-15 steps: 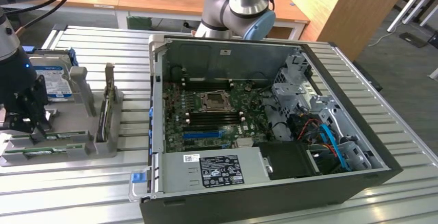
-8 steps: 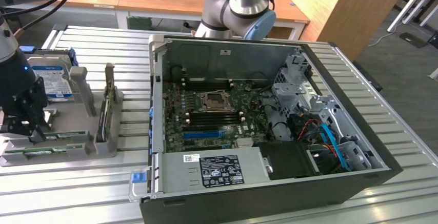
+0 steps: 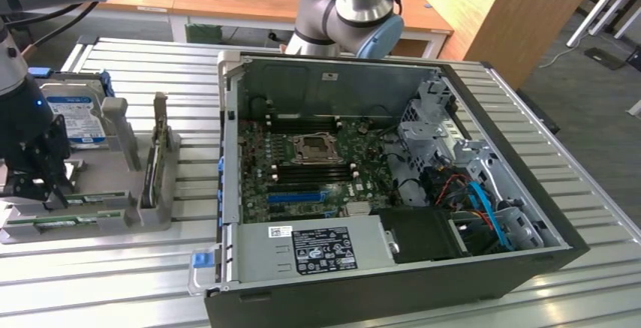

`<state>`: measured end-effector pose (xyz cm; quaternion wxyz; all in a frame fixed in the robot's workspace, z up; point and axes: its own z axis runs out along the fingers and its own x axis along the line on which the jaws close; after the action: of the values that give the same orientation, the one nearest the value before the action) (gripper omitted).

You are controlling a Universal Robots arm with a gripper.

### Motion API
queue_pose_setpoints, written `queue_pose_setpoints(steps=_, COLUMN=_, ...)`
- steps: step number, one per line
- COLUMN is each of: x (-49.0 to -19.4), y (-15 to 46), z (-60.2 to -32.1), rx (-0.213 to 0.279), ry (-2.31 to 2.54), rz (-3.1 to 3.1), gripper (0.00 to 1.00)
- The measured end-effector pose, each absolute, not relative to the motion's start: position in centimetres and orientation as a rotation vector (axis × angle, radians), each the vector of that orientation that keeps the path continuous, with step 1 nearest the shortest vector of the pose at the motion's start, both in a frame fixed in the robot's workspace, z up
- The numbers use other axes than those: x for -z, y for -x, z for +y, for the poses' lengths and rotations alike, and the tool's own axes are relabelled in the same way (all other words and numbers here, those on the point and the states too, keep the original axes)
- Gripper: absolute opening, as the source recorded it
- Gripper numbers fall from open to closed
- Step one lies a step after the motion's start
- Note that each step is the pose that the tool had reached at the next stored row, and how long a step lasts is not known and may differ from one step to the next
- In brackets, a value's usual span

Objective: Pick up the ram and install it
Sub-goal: 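Pick up the ram and move it above insertion slot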

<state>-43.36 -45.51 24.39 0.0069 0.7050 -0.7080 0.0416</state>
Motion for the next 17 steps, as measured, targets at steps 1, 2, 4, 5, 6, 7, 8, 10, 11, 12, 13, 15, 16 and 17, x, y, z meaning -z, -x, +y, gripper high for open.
queue_pose_setpoints(steps=1, x=-24.33, y=43.36, z=-45.51, rx=-0.130, ry=-2.205, rz=-2.214, gripper=0.30)
queue_pose_setpoints(steps=2, x=-24.28, y=43.36, z=-45.51, rx=-0.130, ry=-2.205, rz=-2.215, gripper=0.30)
queue_pose_setpoints(steps=4, x=-24.17, y=43.36, z=-45.51, rx=-0.130, ry=-2.205, rz=-2.214, gripper=0.30)
queue_pose_setpoints(steps=5, x=-24.12, y=43.36, z=-45.51, rx=-0.130, ry=-2.205, rz=-2.214, gripper=0.30)
queue_pose_setpoints(steps=6, x=-24.06, y=43.36, z=-45.51, rx=-0.130, ry=-2.205, rz=-2.214, gripper=0.30)
queue_pose_setpoints(steps=7, x=-24.00, y=43.36, z=-45.51, rx=-0.130, ry=-2.205, rz=-2.215, gripper=0.30)
queue_pose_setpoints(steps=8, x=-23.93, y=43.36, z=-45.51, rx=-0.130, ry=-2.205, rz=-2.215, gripper=0.30)
queue_pose_setpoints(steps=10, x=-23.84, y=43.36, z=-45.51, rx=-0.130, ry=-2.205, rz=-2.214, gripper=0.30)
queue_pose_setpoints(steps=11, x=-23.80, y=43.36, z=-45.51, rx=-0.130, ry=-2.205, rz=-2.214, gripper=0.30)
queue_pose_setpoints(steps=12, x=-23.75, y=43.36, z=-45.51, rx=-0.130, ry=-2.205, rz=-2.214, gripper=0.30)
queue_pose_setpoints(steps=13, x=-23.71, y=43.36, z=-45.51, rx=-0.130, ry=-2.205, rz=-2.214, gripper=0.30)
queue_pose_setpoints(steps=15, x=-23.59, y=43.36, z=-45.51, rx=-0.131, ry=-2.205, rz=-2.215, gripper=0.30)
queue_pose_setpoints(steps=16, x=-23.52, y=43.36, z=-45.51, rx=-0.131, ry=-2.205, rz=-2.215, gripper=0.30)
queue_pose_setpoints(steps=17, x=-23.43, y=43.36, z=-45.51, rx=-0.131, ry=-2.205, rz=-2.214, gripper=0.30)
